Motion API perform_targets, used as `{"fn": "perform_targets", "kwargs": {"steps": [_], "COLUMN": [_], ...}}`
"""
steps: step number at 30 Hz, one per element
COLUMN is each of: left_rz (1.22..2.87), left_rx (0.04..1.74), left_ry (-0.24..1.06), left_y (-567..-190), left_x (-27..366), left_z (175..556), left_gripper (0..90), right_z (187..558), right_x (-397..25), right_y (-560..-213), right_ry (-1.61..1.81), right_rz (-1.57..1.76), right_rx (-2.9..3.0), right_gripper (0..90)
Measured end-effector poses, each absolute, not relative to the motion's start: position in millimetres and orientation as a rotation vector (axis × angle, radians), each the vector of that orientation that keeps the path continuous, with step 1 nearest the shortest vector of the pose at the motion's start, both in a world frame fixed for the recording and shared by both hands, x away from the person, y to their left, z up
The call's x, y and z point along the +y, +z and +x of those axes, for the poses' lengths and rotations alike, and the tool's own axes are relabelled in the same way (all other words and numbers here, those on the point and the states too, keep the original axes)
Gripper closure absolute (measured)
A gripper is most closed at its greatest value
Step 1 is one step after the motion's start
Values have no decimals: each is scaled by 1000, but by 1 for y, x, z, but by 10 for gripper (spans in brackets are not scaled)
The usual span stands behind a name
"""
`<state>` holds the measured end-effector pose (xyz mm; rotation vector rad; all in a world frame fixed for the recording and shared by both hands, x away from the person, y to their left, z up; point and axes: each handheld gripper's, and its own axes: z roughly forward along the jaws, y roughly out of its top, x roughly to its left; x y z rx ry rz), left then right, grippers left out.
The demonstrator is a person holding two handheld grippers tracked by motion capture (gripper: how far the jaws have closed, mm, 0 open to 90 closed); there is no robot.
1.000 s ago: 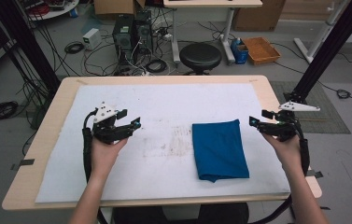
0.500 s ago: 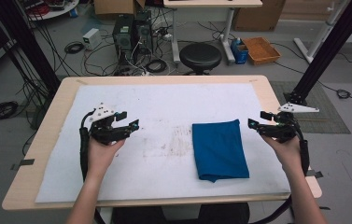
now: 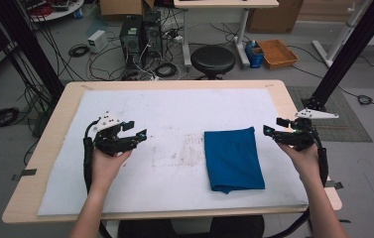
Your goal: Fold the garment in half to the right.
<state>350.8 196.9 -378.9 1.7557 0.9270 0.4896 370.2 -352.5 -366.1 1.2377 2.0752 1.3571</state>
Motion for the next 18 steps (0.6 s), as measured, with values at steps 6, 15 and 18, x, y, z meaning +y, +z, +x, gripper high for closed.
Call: {"fn": "perform_targets", "kwargs": {"steps": [6,15,18], "left_rz": [1771,1768,1772], "left_rx": [922,920,920], "left_ry": [488,496,498], "left_y": [-379,-379,-379], "left_x": [195,195,196], "left_z": [350,350,351], "left_gripper": [377,377,376], "right_z": [371,371,371], "right_x": [-353,-355,-357], "right_y": [-367,-368,-369], "right_ry": [1350,1352,1349], "right_rz": [1240,1246,1246], "right_rx": [2082,2080,2079], "right_gripper": [273,272,272]}}
